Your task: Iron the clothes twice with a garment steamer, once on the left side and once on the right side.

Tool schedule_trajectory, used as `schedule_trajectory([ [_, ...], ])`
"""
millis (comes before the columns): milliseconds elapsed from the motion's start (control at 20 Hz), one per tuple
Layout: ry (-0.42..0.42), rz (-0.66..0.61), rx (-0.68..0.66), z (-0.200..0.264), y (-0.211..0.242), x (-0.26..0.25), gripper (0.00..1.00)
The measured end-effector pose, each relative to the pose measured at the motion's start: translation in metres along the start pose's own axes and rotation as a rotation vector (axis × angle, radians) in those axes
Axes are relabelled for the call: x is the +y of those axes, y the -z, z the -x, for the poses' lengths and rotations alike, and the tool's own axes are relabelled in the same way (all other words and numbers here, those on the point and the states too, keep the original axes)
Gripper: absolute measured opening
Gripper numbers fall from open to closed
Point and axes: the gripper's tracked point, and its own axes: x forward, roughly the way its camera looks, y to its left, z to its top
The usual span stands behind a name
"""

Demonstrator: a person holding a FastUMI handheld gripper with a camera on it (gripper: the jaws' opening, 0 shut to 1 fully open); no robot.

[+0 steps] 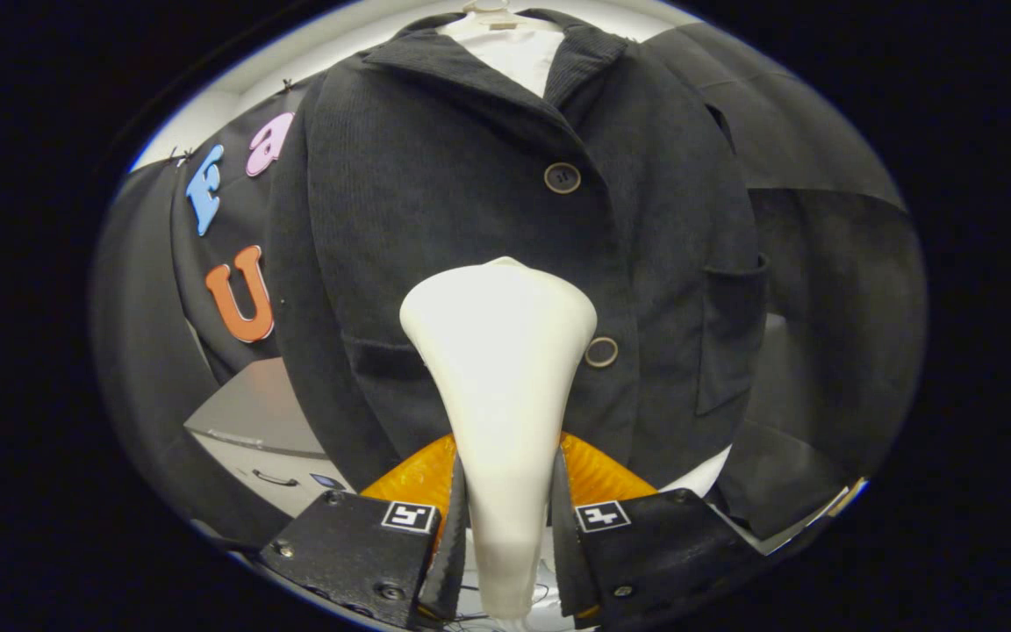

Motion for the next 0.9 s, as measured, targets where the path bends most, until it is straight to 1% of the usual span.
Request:
schedule_trajectory([
  [250,-0.019,0.021,0.02,0.0,0.024,-0.005,0.45],
  [600,-0.002,0.032,0.093,-0.014,0.061,-0.015,0.45],
  [900,0.003,0.059,0.147,-0.013,0.091,-0.019,0.45],
])
